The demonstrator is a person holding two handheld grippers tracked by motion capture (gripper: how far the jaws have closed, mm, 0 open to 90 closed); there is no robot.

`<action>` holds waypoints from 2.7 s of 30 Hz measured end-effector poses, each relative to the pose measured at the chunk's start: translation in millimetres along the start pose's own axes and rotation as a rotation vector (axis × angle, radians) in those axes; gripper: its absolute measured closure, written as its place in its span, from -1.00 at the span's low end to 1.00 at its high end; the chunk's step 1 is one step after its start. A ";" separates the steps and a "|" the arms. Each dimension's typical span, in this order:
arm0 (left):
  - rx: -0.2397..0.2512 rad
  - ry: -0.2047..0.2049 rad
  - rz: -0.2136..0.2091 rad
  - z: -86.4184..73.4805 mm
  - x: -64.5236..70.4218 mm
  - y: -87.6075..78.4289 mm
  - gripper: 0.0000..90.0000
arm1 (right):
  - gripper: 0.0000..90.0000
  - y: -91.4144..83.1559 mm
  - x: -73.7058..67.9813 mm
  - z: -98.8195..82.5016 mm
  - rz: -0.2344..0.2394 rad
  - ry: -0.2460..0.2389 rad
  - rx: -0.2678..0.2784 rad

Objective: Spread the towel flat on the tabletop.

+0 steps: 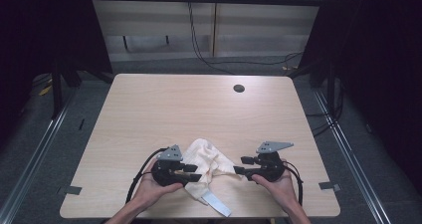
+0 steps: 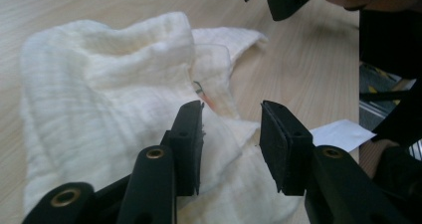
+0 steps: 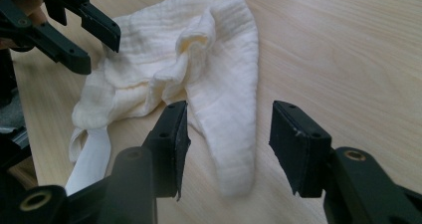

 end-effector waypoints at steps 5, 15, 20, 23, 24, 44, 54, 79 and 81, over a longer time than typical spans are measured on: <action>-0.058 0.040 0.026 -8.6 4.4 10.3 0.38 | 0.08 4.5 2.0 -3.1 -0.008 -0.010 -0.025; -0.080 0.041 0.018 -16.2 1.5 17.4 0.32 | 0.05 10.7 2.5 -11.8 -0.001 -0.006 -0.061; -0.078 0.040 0.011 -16.3 -1.6 14.7 0.77 | 0.04 14.5 0.1 -11.6 0.003 -0.014 -0.068; -0.055 0.013 -0.017 -14.6 -2.5 12.0 0.91 | 0.04 14.8 0.3 -11.8 0.003 -0.015 -0.070; -0.047 0.010 -0.032 -12.6 -2.5 9.1 0.91 | 0.03 14.5 0.4 -11.9 -0.001 -0.014 -0.072; 0.191 -0.134 0.078 0.5 -48.6 -64.5 0.94 | 0.60 -1.3 -0.7 -15.0 0.005 -0.026 -0.021; 0.181 -0.146 0.081 -5.3 -49.7 -63.0 0.94 | 0.27 12.6 -0.2 -22.2 -0.041 -0.088 -0.067; 0.214 -0.157 0.092 -9.1 -59.0 -79.6 0.94 | 0.91 -7.0 11.7 -6.9 -0.023 0.007 0.086; 0.215 -0.157 0.090 -9.0 -59.2 -79.8 0.94 | 0.92 -11.6 11.4 -1.5 0.011 0.042 0.122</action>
Point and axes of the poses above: each handheld gripper's, and its own axes: y roughly forward along the jaws, z roughly out of its top, x roughly to its right, the point moved 5 cm from there along y, roughly forward along the jaws, and after that the axes turned 1 degree about y, right-handed, at the moved point
